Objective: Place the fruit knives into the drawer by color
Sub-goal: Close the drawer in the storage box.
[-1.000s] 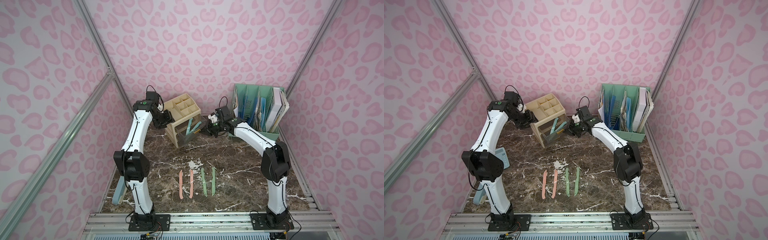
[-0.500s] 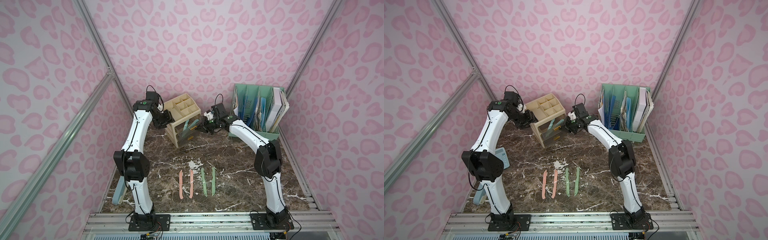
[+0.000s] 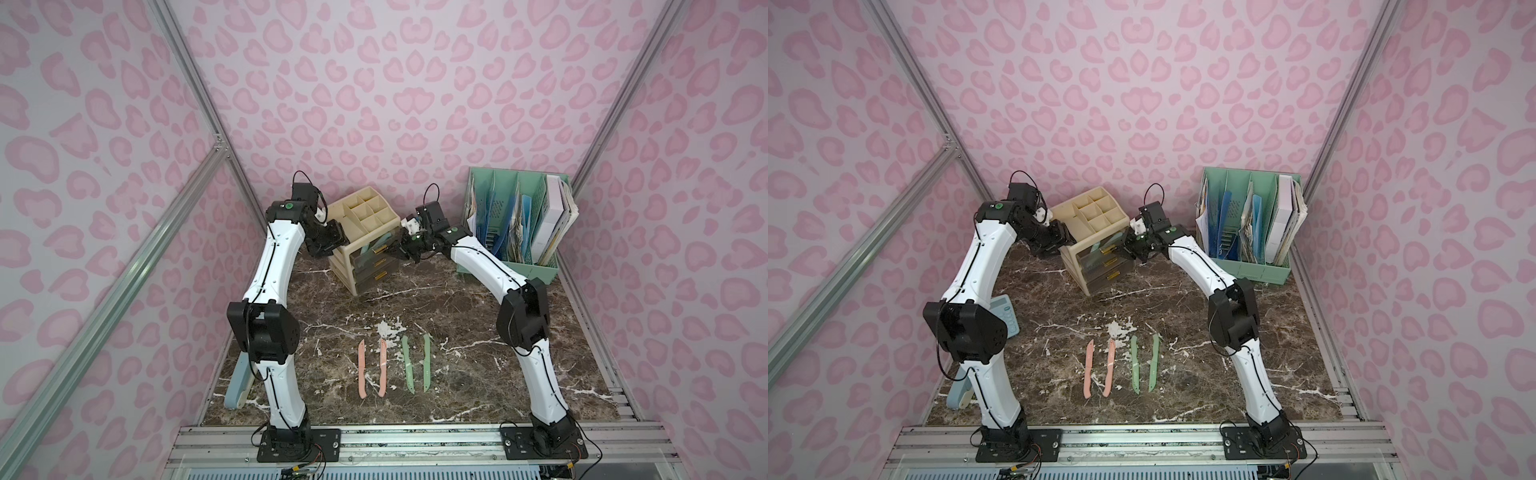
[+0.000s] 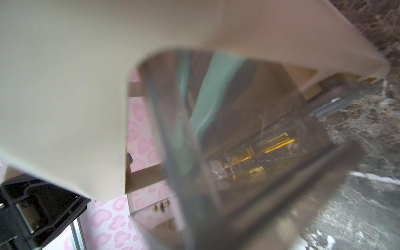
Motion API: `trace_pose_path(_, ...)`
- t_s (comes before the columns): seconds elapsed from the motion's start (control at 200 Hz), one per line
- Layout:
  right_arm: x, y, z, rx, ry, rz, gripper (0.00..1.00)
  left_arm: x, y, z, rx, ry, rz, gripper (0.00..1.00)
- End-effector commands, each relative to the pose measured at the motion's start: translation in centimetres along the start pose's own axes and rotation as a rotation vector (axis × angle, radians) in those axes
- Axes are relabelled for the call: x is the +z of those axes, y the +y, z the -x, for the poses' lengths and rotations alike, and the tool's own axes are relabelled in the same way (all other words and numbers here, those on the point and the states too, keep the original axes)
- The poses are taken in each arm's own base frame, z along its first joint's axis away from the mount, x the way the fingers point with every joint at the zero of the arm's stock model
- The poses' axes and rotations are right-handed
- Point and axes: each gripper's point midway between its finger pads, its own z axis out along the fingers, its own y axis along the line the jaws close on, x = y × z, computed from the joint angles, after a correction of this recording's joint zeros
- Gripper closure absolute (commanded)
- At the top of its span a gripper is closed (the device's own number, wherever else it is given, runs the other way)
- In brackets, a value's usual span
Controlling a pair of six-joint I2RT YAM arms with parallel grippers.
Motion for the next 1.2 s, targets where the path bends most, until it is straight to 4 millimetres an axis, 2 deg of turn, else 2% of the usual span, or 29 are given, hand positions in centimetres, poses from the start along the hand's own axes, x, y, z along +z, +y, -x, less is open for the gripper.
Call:
trace_pose_path(0.0,0.4,0.3,-0.1,0.003,0.017,0.017,0.98,0.2,0.3,-0.7,0.009,0.034,0.010,0.38)
trace_pose_path(0.175,0.9,0.4,0.2,0.003,0.018,0.035,0.98,0.3,0.3,-0.8,0.008,0.037,0.007,0.38)
trace_pose_path(0.385,1.2,1.9,0.8,-0.016,0.009,0.086,0.98,0.5,0.3,-0.8,0.006,0.040,0.005,0.38)
trace_pose_path(0.545,1.7,3.0,0.5,-0.037,0.022,0.113,0.98,0.6,0.3,-0.7,0.004,0.042,0.002,0.38)
trace_pose_path(1.005,2.4,3.7,0.2,-0.035,0.034,0.146,0.98,0.8,0.4,-0.5,-0.010,0.046,-0.011,0.38)
trace_pose_path(1.195,1.7,3.6,-0.1,-0.055,0.028,0.112,0.98,0.7,0.6,-0.5,-0.018,0.045,-0.007,0.37)
